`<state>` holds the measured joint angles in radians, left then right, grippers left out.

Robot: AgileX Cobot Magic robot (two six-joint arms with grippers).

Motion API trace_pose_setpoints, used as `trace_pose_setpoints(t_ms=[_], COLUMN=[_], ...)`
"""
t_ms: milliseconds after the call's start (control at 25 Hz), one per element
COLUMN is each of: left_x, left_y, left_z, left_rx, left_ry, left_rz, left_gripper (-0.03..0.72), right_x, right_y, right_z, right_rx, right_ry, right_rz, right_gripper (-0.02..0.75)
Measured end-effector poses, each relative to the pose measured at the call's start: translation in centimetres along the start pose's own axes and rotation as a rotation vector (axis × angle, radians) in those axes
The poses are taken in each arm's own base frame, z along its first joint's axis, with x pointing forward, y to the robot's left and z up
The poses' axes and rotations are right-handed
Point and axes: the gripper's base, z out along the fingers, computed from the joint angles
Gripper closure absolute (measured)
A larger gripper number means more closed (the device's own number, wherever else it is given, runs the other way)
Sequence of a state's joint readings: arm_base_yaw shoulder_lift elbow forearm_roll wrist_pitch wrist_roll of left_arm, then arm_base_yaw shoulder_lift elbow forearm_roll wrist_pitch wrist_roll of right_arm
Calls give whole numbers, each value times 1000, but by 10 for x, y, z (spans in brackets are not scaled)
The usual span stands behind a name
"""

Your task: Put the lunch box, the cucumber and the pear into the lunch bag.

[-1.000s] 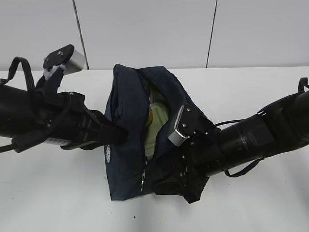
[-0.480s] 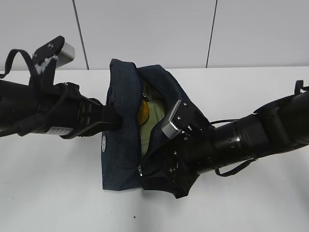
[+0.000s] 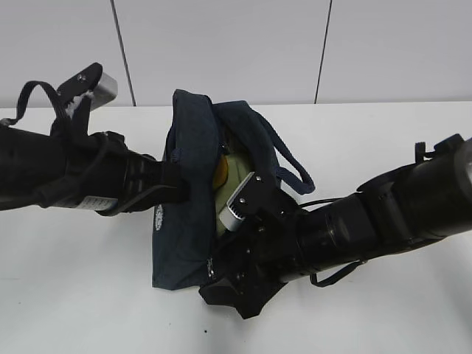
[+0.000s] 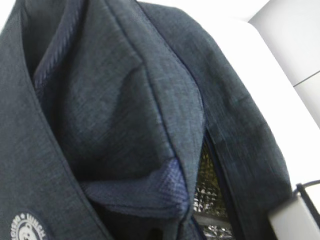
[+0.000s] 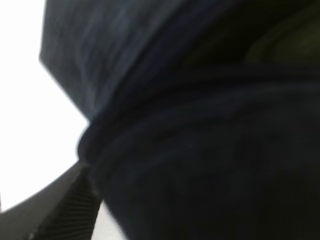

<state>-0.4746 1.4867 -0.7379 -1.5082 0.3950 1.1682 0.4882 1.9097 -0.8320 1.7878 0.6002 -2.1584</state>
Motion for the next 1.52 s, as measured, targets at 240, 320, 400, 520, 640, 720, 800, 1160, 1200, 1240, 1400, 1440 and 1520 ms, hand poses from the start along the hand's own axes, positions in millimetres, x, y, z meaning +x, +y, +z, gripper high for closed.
trace_pose_setpoints(t_ms=[240, 320, 400, 520, 640, 720, 800, 1160, 1200, 1240, 1400, 1440, 1520], left_x=[5, 5, 4, 3, 2, 2, 1, 0, 0, 0, 0, 0, 0], left_y=[1, 1, 1, 0, 0, 0, 0, 0, 0, 0, 0, 0, -1], left_z=[9, 9, 9, 9, 9, 9, 9, 9, 9, 9, 9, 9, 9], left_rx=[37, 39, 41, 44, 48, 51, 52, 55, 55, 55, 55, 55, 56], left_ry=[32, 32, 29, 19, 8, 2, -2, -13, -13, -13, -13, -13, -13], left_rz=[-57, -59, -66, -92, -117, -131, -140, -167, -167, -168, -168, -168, -168], left_gripper=[703, 703, 703, 703, 703, 703, 703, 703, 703, 703, 703, 703, 703], right_x=[-6, -7, -7, -7, -7, -7, -9, -10, -10, -10, -9, -9, -7], right_y=[-8, -10, -11, -11, -12, -11, -8, -4, -4, -4, -4, -4, -5], right_z=[0, 0, 0, 0, 0, 0, 0, 0, 0, 0, 1, 1, 3], right_rx=[64, 77, 86, 92, 93, 84, 55, 10, 10, 9, 9, 8, 7], right_ry=[12, 14, 18, 22, 22, 17, -1, -13, -12, -11, -9, -7, -4], right_rz=[22, 23, 23, 23, 23, 23, 24, 3, 2, 0, -15, -17, -16], right_gripper=[243, 300, 379, 506, 574, 585, 585, 402, 388, 380, 372, 375, 408])
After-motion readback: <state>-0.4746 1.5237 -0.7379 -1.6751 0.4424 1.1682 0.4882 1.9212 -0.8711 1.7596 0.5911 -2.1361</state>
